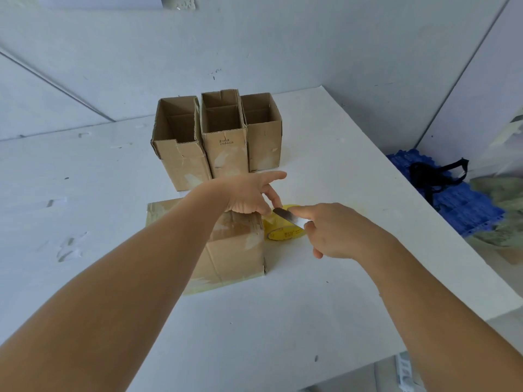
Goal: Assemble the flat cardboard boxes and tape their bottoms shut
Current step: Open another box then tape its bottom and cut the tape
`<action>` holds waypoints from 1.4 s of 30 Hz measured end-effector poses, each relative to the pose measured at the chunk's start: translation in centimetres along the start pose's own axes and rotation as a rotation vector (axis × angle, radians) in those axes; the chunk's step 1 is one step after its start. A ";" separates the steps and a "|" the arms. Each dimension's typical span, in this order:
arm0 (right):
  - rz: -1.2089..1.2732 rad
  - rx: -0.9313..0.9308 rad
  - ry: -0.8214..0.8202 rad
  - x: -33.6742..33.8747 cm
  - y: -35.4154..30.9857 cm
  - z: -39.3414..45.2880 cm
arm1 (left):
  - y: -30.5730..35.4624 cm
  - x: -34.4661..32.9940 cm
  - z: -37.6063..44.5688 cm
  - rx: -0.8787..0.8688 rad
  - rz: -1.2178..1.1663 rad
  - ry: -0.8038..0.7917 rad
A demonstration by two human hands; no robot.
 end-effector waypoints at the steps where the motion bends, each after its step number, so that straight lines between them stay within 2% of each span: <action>1: -0.013 -0.004 -0.019 0.0 -0.1 0.1 | 0.1 0.0 0.0 0.009 0.011 -0.002; 14: -0.062 0.055 0.038 0.3 1.0 -0.6 | 1.1 0.3 -0.3 0.056 0.087 -0.050; 20: 0.042 0.059 0.066 -0.3 1.9 -0.5 | 1.3 0.6 -0.3 0.071 0.158 -0.062; 26: 0.285 0.000 0.145 -1.7 3.2 -0.1 | 1.6 0.5 0.0 0.143 0.282 -0.040; 32: 0.876 -0.125 0.294 -4.2 2.6 2.3 | 1.7 0.7 -0.1 0.147 0.246 -0.060; 36: 1.110 -0.242 0.445 -6.2 2.0 4.4 | 1.6 0.7 -0.1 0.132 0.244 -0.046; 39: 1.184 -0.325 0.529 -7.1 1.9 5.7 | 1.6 0.9 0.0 0.133 0.256 -0.051; 42: 1.155 -0.335 0.581 -6.9 2.3 6.2 | 1.7 1.1 0.2 0.132 0.271 -0.066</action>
Point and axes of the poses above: each hand's wrist, its own z-axis towards the middle knuckle, its own x-axis out of the back of the hand, y = z × x, the point moved 2 cm from there along z, towards the middle knuckle, and after that the axes turned 5 degrees about x, right-handed, at the moved point
